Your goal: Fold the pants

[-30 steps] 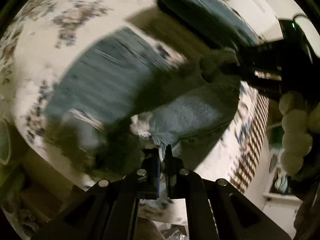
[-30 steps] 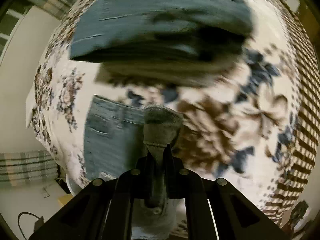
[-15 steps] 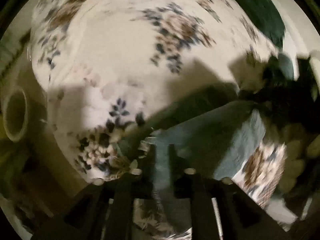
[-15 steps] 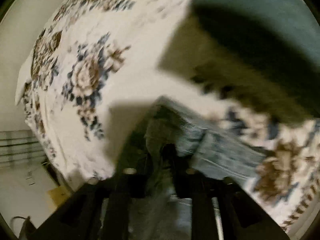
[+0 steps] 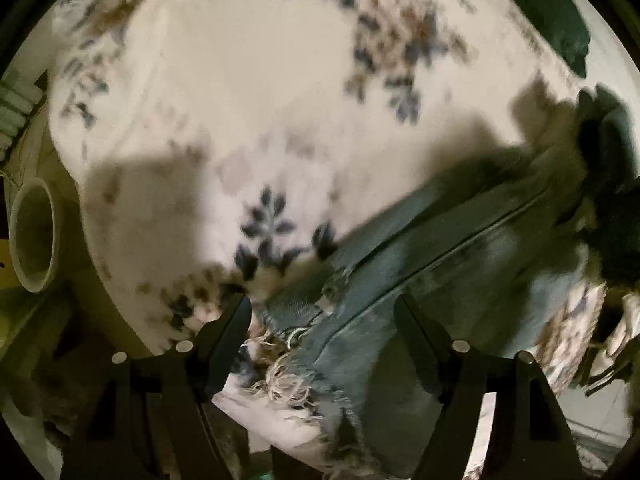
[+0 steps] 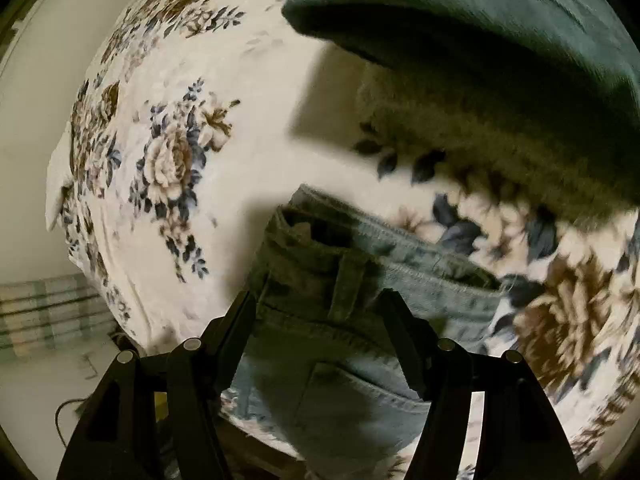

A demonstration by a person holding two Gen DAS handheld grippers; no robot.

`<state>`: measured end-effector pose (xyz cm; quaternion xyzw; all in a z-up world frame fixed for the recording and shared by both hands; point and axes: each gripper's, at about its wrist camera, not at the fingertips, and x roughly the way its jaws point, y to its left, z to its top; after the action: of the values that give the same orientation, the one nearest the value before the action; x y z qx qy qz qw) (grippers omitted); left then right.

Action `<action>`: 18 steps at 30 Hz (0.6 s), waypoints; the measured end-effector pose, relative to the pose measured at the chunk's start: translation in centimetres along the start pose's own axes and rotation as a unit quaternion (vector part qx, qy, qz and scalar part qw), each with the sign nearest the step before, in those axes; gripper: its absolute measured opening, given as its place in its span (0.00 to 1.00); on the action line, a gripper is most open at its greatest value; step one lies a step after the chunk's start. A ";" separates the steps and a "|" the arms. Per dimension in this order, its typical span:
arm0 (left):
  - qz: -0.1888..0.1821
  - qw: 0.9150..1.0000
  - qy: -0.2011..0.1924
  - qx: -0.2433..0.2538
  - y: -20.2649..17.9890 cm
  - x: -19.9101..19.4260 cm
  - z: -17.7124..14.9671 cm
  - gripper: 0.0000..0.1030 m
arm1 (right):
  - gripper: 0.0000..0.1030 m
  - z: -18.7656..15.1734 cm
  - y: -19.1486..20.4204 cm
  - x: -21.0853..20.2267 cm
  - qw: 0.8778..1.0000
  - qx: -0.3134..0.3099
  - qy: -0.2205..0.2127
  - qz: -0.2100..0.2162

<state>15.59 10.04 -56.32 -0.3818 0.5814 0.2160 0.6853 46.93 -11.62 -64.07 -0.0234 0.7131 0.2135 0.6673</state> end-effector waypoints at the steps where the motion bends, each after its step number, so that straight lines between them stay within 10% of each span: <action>1: 0.002 1.000 0.004 -0.002 0.1 0.7 -0.1 0.66 | 0.66 0.4 0.4 0.2 1.000 -0.015 0.001 -0.008; 6: 0.002 1.000 0.012 -0.009 0.4 3.3 -0.5 0.03 | 0.66 1.8 3.1 2.3 0.993 -0.080 0.003 -0.082; 18: -0.037 0.995 -0.070 -0.067 4.9 -1.5 -1.2 0.00 | 0.67 3.1 6.0 2.9 0.973 -0.157 -0.020 -0.168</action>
<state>10.88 12.37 -56.23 -0.4319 0.5017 0.2553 0.7047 47.58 -4.41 -65.27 -0.2436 0.6430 0.2081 0.6956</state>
